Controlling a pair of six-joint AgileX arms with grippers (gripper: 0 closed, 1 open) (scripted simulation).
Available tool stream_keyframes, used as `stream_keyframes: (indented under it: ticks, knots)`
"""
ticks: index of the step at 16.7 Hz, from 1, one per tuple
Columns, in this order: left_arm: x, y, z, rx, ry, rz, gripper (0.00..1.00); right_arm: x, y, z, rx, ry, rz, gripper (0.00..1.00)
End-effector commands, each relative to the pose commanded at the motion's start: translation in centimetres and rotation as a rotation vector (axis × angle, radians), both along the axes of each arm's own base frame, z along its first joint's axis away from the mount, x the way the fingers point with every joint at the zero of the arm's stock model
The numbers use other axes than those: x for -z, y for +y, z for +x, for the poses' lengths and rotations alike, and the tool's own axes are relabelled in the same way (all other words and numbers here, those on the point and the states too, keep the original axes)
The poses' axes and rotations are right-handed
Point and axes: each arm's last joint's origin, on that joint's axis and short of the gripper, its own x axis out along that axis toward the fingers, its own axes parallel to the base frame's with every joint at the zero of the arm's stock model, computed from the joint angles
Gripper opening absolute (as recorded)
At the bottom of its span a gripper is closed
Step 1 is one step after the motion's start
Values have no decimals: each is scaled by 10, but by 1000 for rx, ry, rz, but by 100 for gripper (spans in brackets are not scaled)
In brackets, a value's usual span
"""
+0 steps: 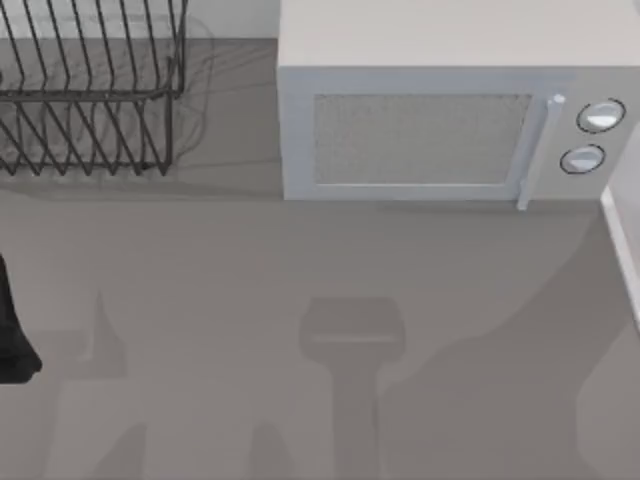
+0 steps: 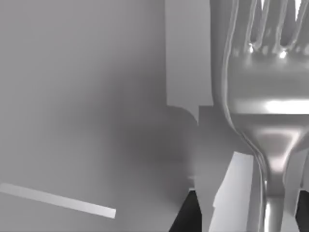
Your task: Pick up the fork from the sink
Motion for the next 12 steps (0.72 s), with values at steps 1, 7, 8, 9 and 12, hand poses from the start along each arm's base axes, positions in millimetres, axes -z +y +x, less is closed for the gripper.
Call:
stream_keyframes:
  ticks: [1,7,8,9,12]
  knots:
    - [0,0,0,0,0,0,100,0,0,0,0,0,0,0]
    - [0,0,0,0,0,0,100,0,0,0,0,0,0,0]
    - [0,0,0,0,0,0,100,0,0,0,0,0,0,0]
    - [0,0,0,0,0,0,100,-23,0,5,9,-46,-1,0]
    - [0,0,0,0,0,0,100,-35,-1,8,9,-48,-1,0]
